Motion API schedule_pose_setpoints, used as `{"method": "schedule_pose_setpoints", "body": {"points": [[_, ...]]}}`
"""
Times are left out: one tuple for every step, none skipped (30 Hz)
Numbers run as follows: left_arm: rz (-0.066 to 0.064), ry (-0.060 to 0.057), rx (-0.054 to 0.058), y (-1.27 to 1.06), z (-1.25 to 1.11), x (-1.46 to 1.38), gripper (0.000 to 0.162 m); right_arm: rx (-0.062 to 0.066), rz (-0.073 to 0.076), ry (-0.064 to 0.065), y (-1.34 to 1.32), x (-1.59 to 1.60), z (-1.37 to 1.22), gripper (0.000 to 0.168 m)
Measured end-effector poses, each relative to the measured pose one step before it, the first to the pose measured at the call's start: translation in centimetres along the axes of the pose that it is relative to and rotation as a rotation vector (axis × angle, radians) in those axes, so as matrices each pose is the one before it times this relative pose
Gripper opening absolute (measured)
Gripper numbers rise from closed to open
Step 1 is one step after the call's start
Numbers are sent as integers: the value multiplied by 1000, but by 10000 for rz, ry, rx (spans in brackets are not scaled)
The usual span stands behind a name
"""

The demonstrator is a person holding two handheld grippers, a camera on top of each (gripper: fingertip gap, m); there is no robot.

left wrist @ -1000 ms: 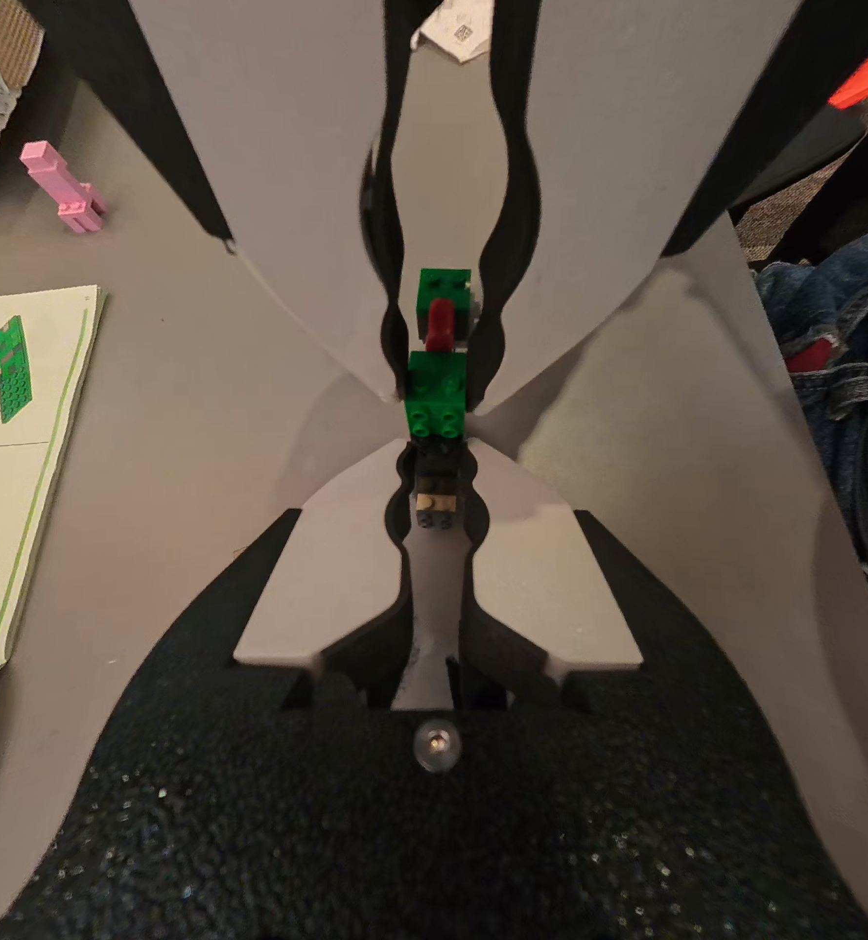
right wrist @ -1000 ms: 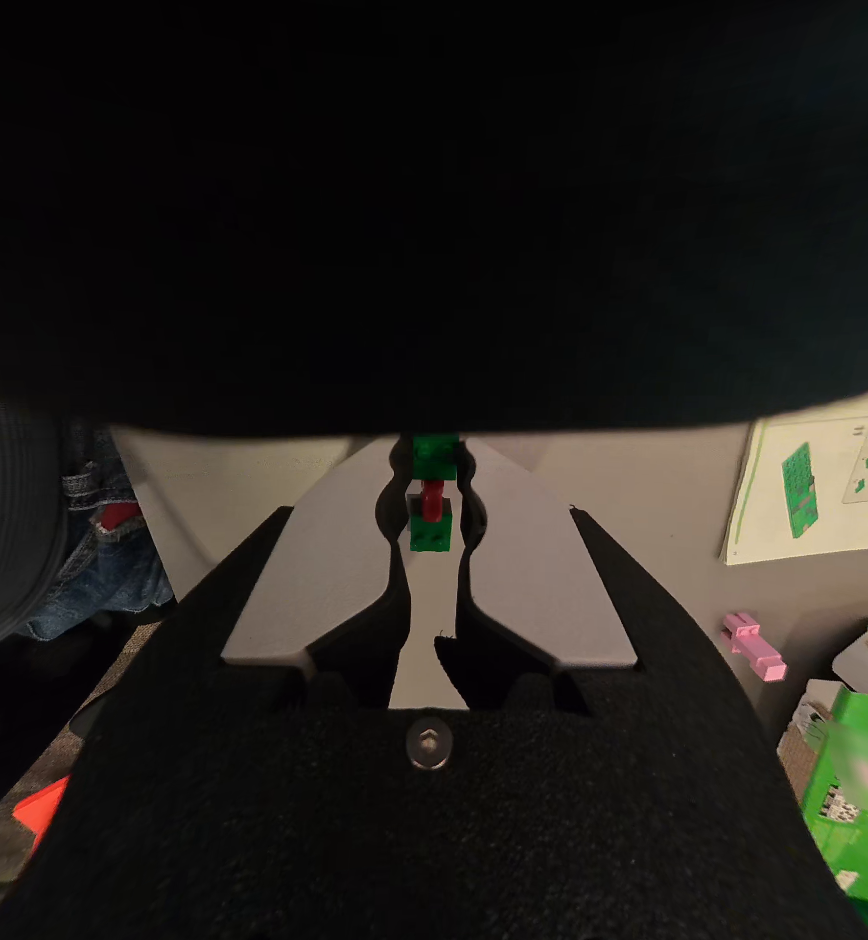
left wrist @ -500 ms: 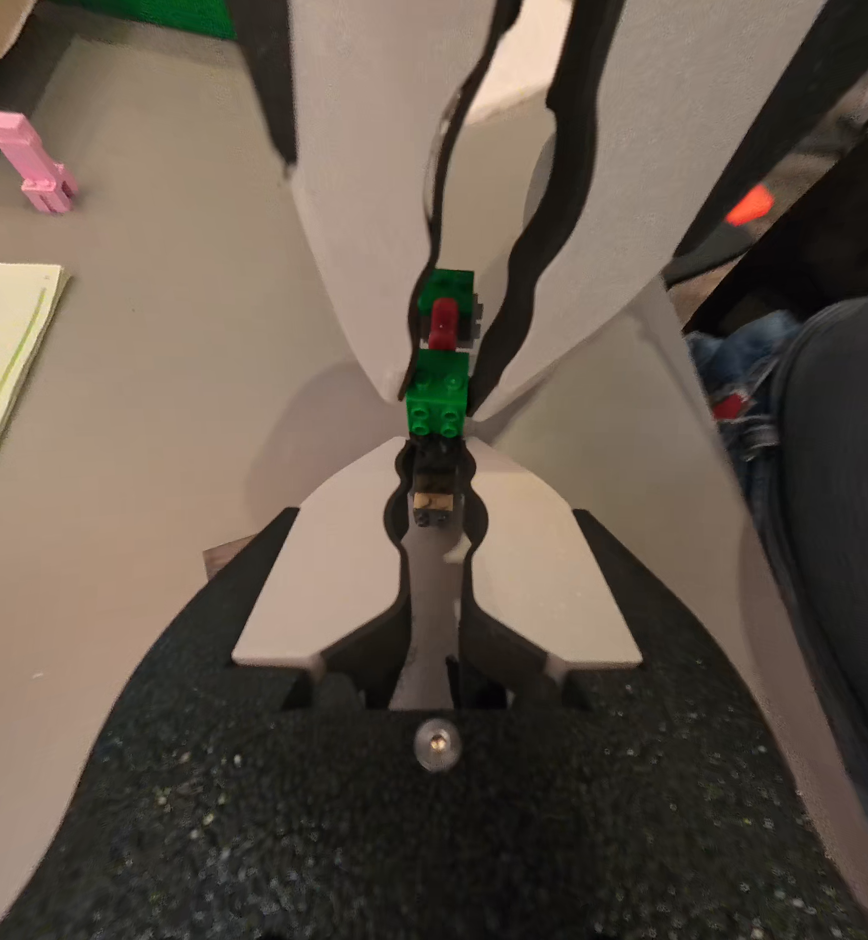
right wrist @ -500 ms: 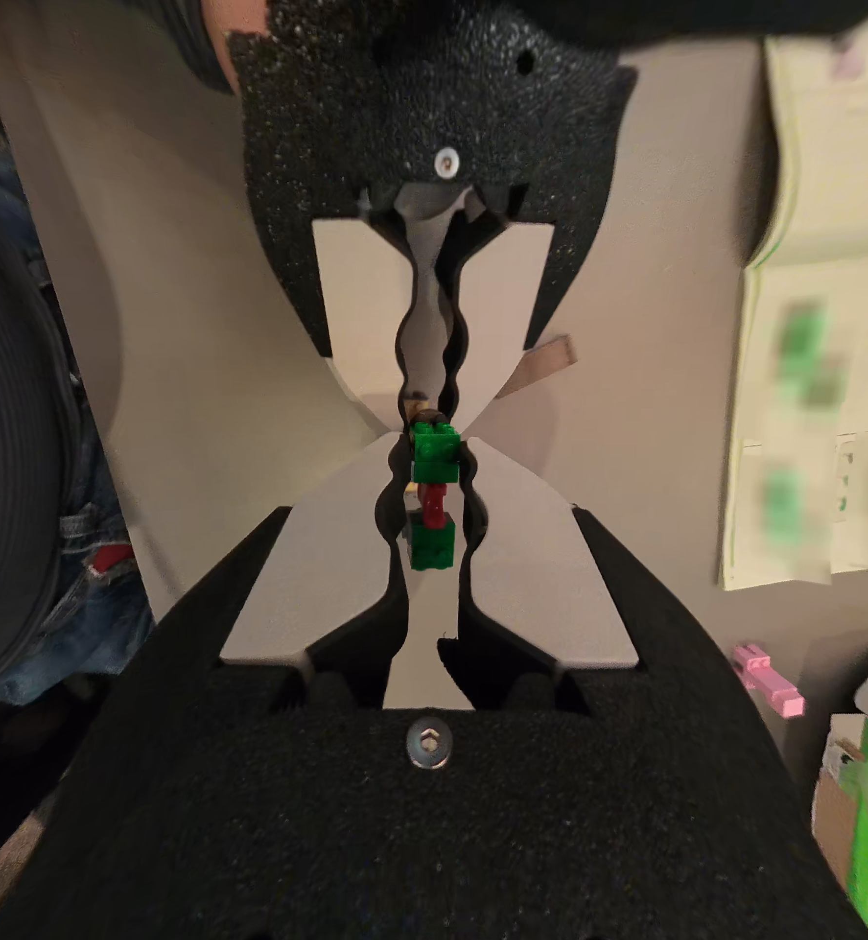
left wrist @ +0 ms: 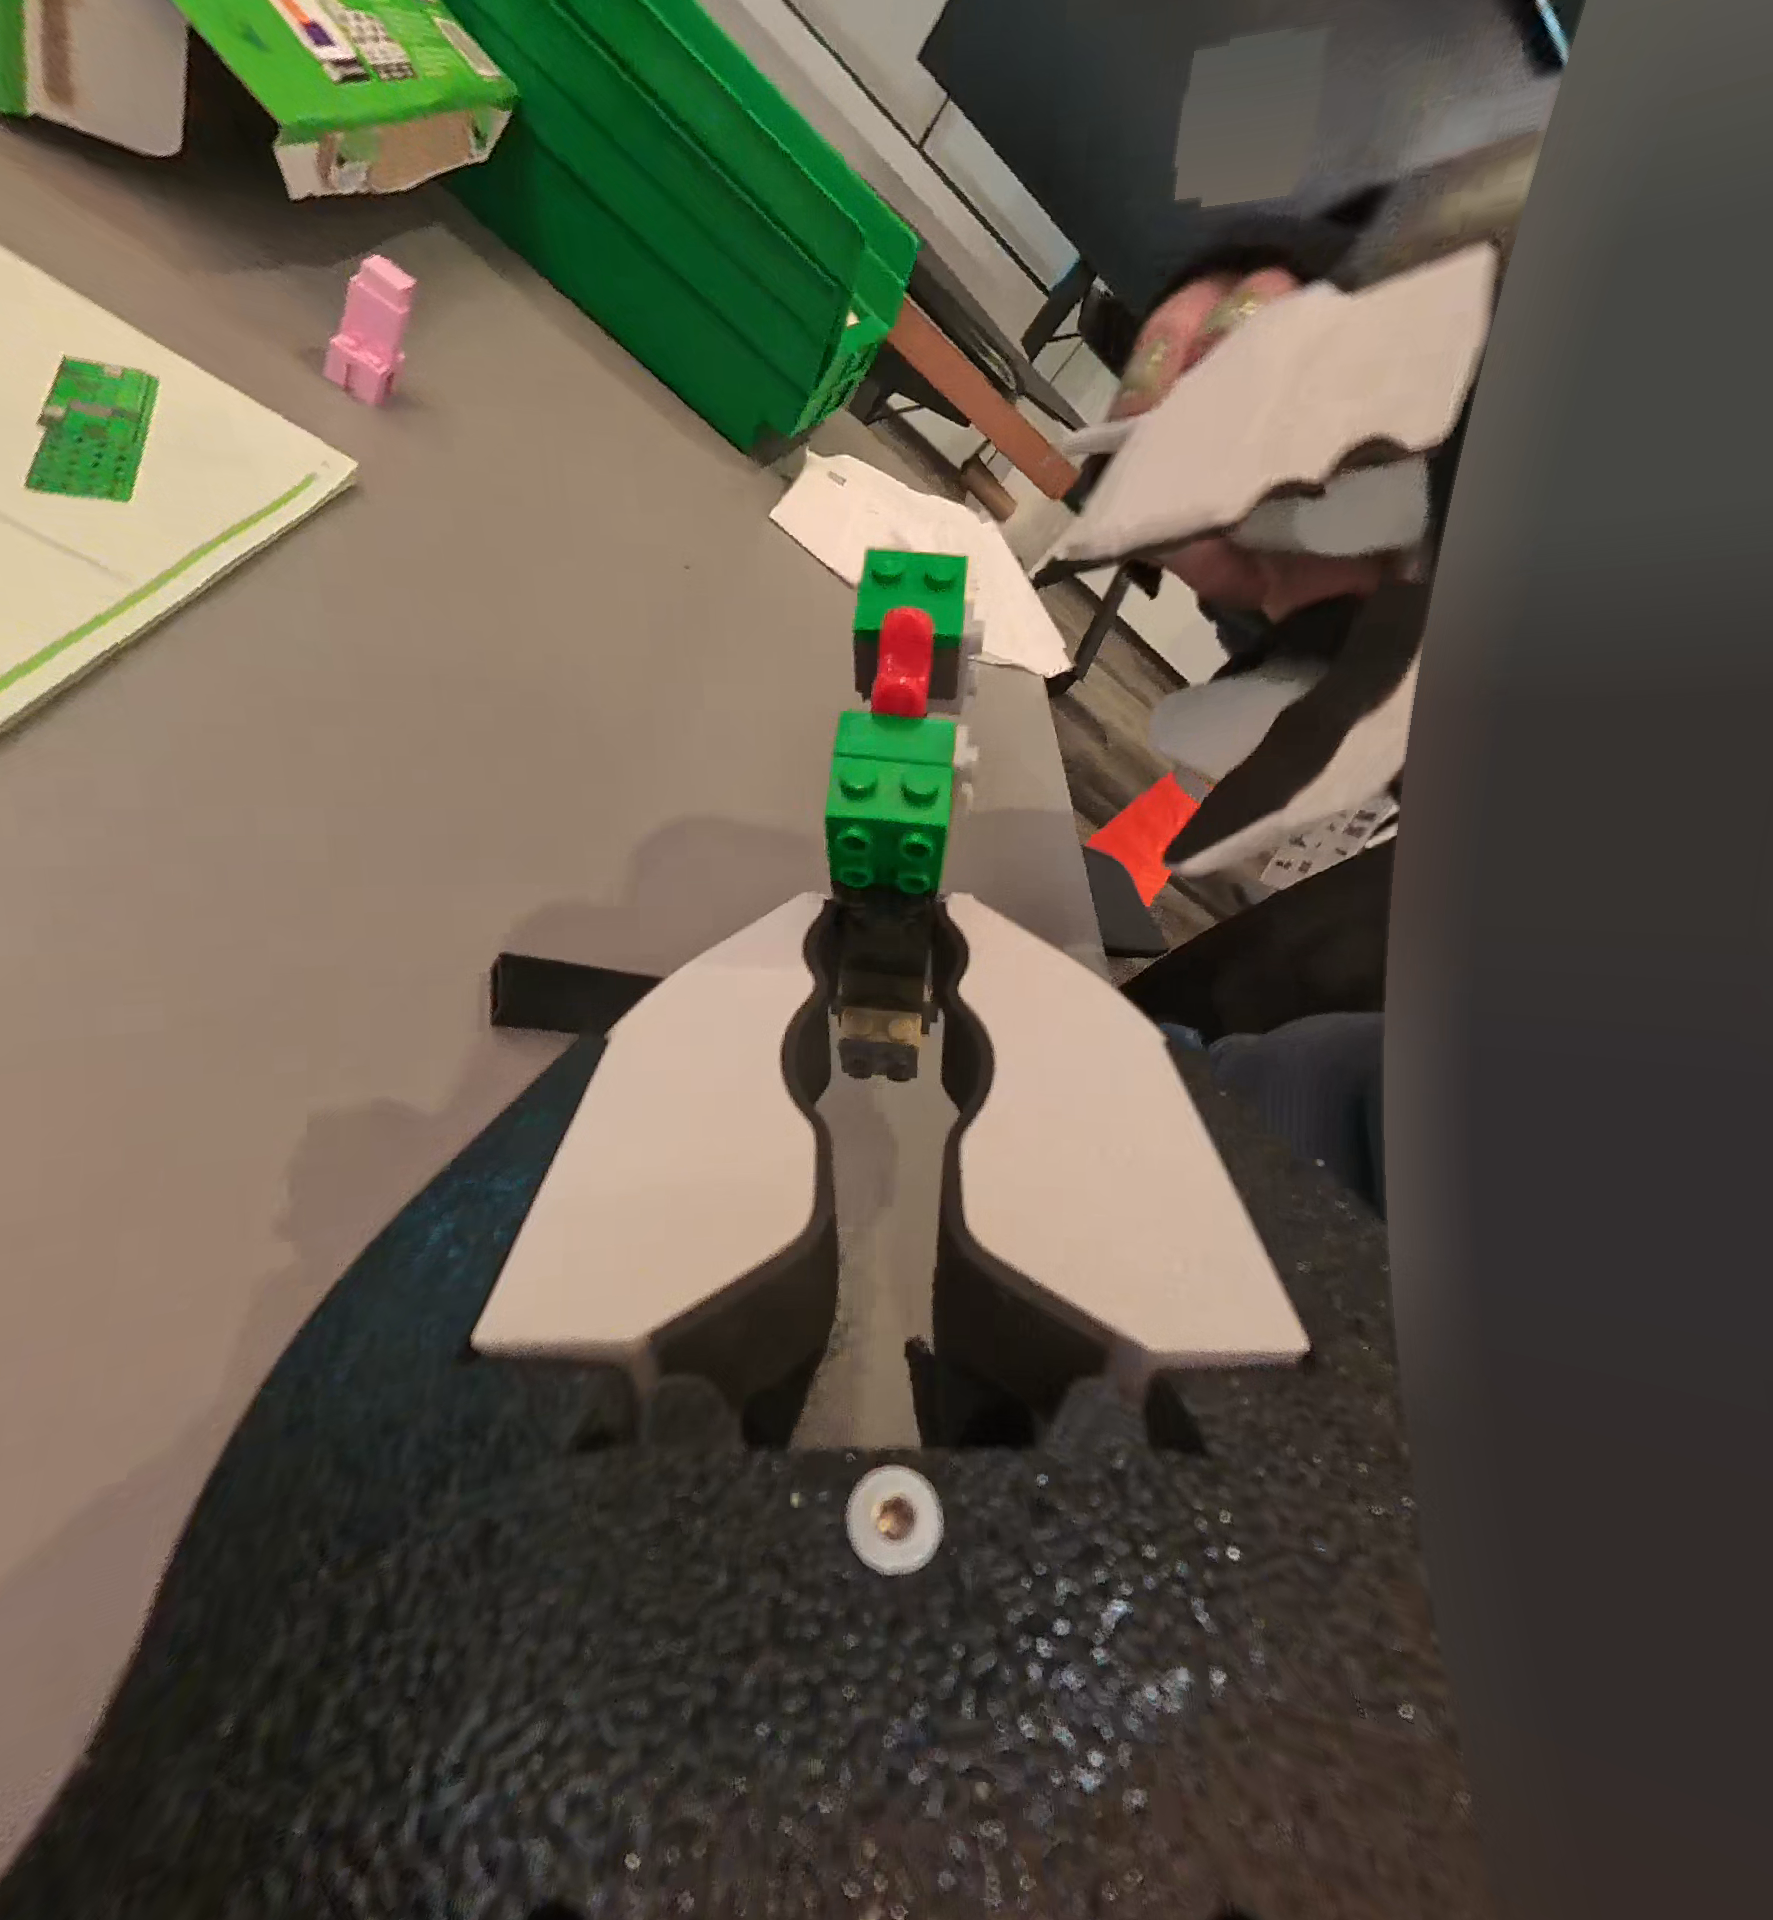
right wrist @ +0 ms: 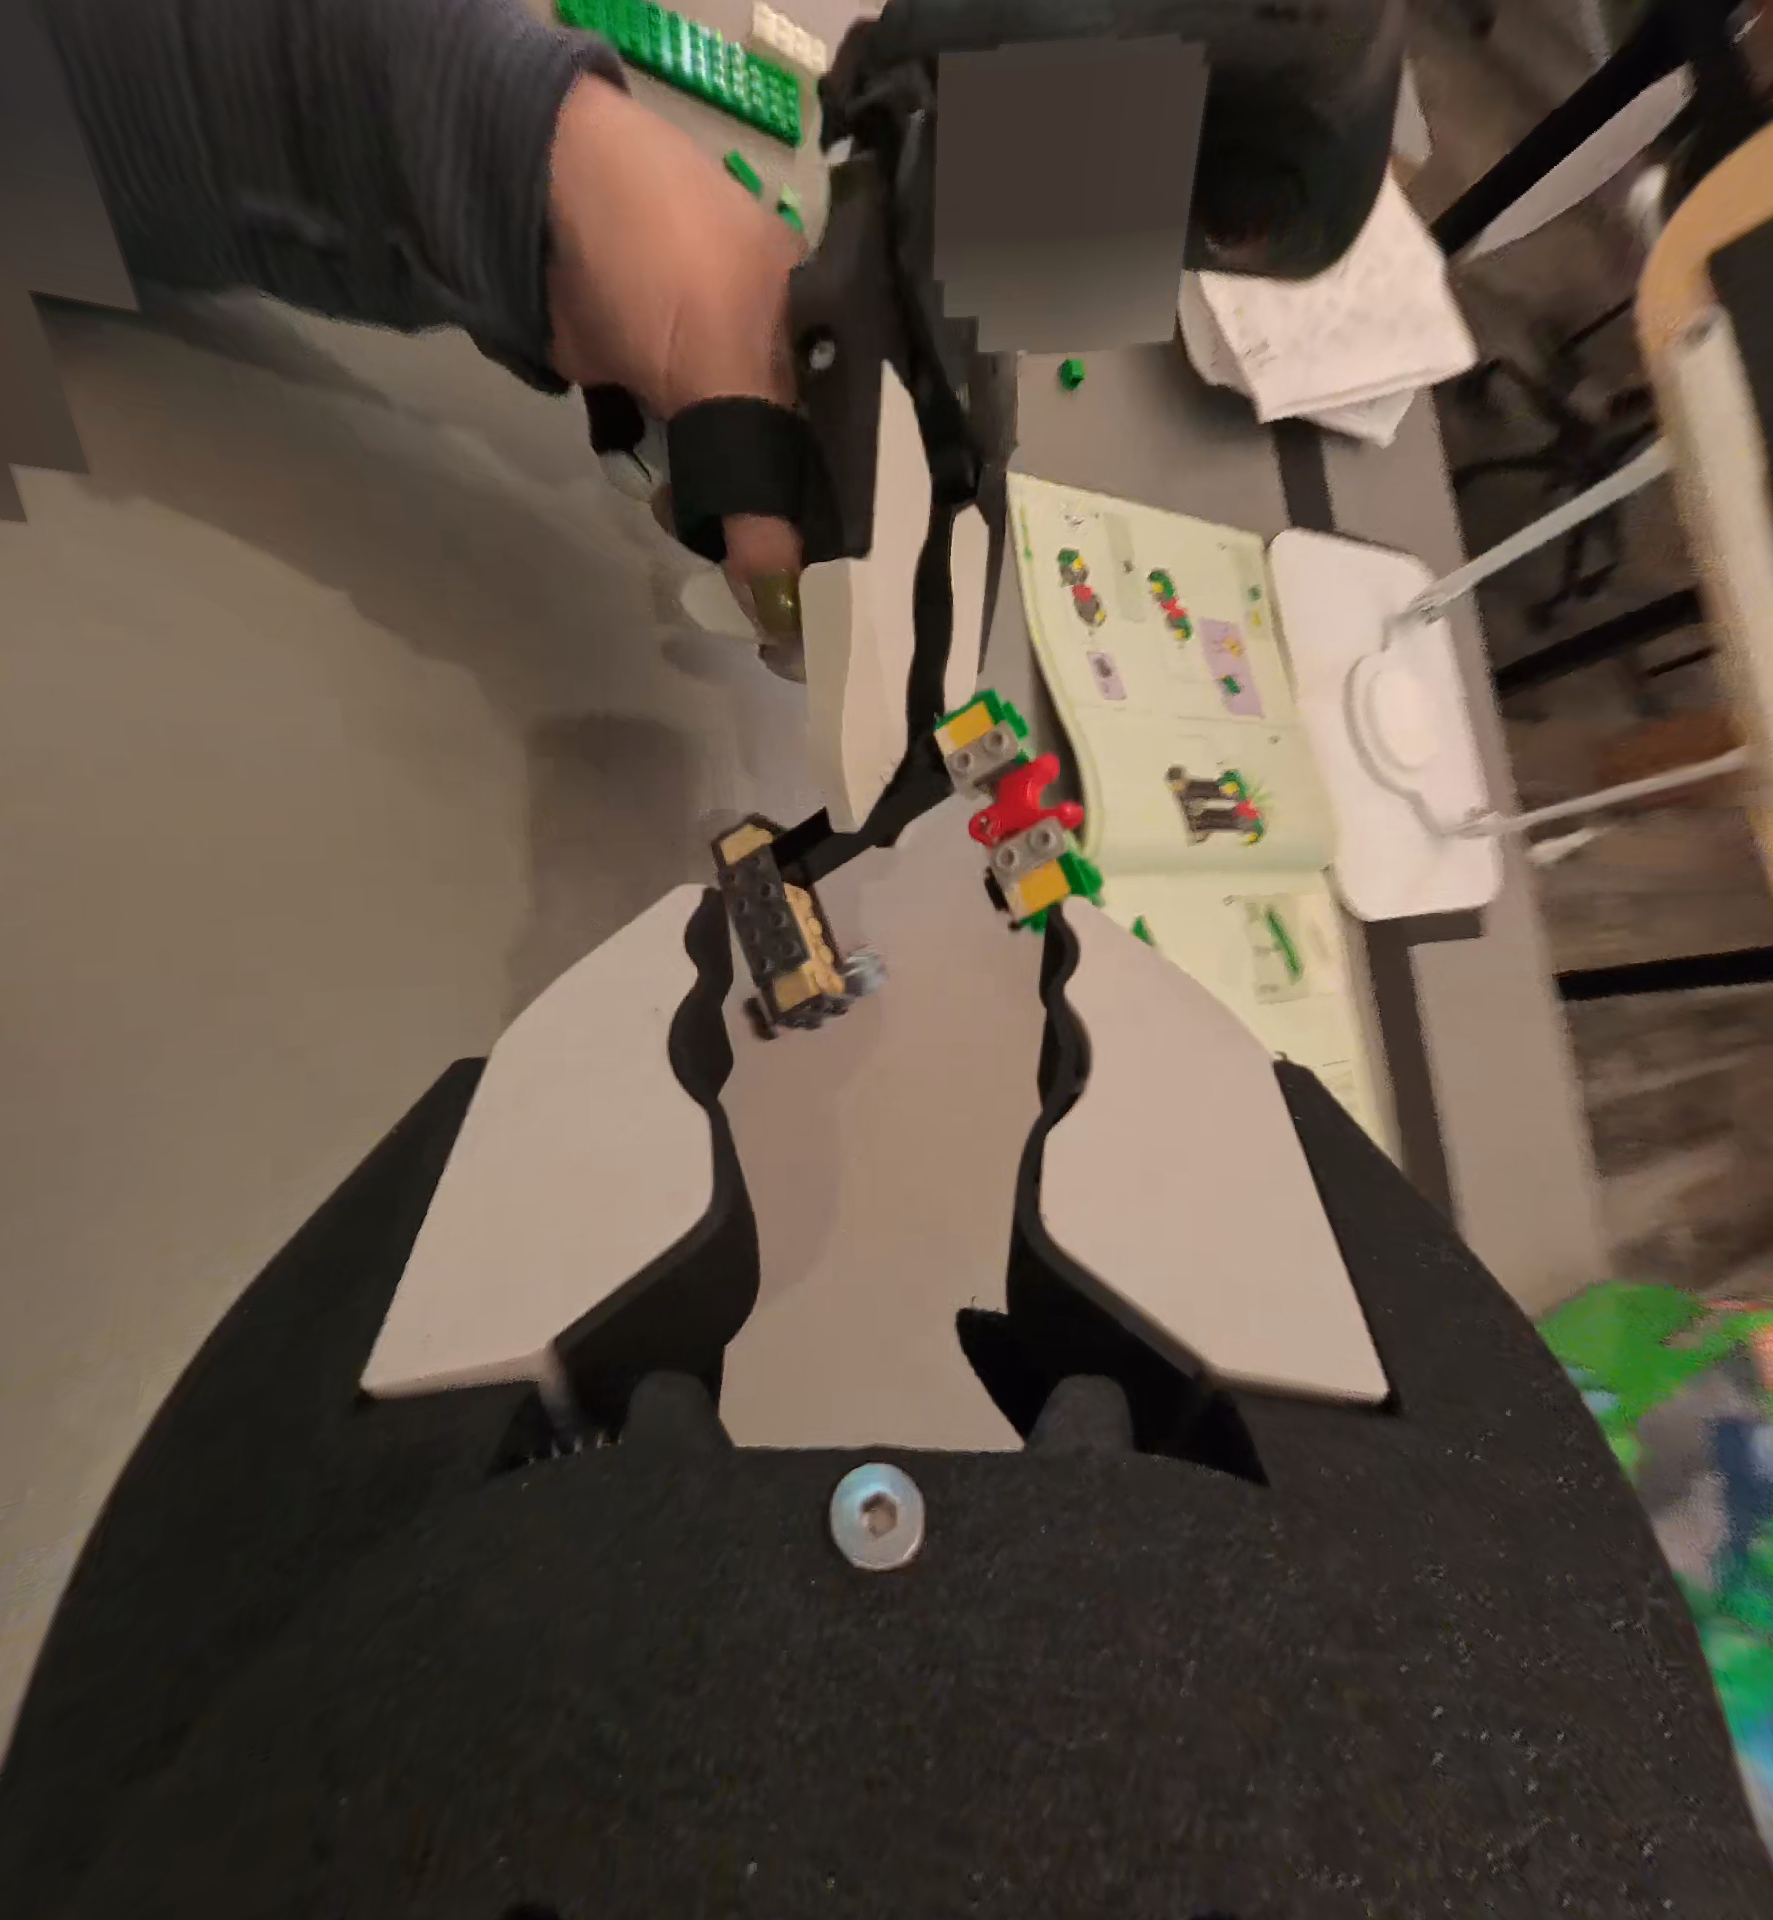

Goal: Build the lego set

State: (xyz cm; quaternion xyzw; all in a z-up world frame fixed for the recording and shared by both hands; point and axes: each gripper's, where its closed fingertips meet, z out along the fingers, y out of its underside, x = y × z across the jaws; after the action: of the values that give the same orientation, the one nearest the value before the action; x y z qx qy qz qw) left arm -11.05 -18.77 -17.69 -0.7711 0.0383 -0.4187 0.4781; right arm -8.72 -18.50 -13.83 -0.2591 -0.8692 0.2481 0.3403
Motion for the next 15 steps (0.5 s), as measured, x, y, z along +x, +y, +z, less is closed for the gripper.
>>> {"method": "schedule_pose_setpoints", "body": {"points": [[-182,-69,6,60,-61,-206,16,-111,-674,318,-245,31,444,55],[-165,-7,-10,64,24,-108,16,-99,-694,303,-308,117,426,53],[-164,44,-41,109,70,-11,16,-106,-670,272,-263,183,452,51],[-135,37,-98,177,112,-19,16,-157,-589,199,-161,187,483,51],[-102,42,-138,243,142,15,16,-156,-505,-49,-88,-75,512,52],[-94,80,-140,241,162,65,16,-166,-394,-148,21,-132,494,54],[-77,91,-88,171,136,104,16,-72,-372,-299,28,-310,409,58],[-66,93,-41,90,103,86,16,-11,-256,-388,14,-424,307,61],[-59,77,25,-6,41,46,16,22,-80,-270,-33,-249,190,64],[-69,50,90,-91,-35,-5,16,51,-2,-243,-104,-223,91,68],[-80,58,92,-96,-73,-24,16,36,29,-195,-139,-211,19,73],[-85,67,82,-83,-99,-39,16,39,0,-156,-151,-219,-28,78],[-91,61,91,-95,-108,-44,16,19,-40,-141,-131,-260,-31,82],[-81,70,93,-100,-87,-32,16,-80,-63,-75,0,-236,25,88],[-81,105,84,-91,-68,35,16,-137,-114,29,101,-134,104,94]]}}
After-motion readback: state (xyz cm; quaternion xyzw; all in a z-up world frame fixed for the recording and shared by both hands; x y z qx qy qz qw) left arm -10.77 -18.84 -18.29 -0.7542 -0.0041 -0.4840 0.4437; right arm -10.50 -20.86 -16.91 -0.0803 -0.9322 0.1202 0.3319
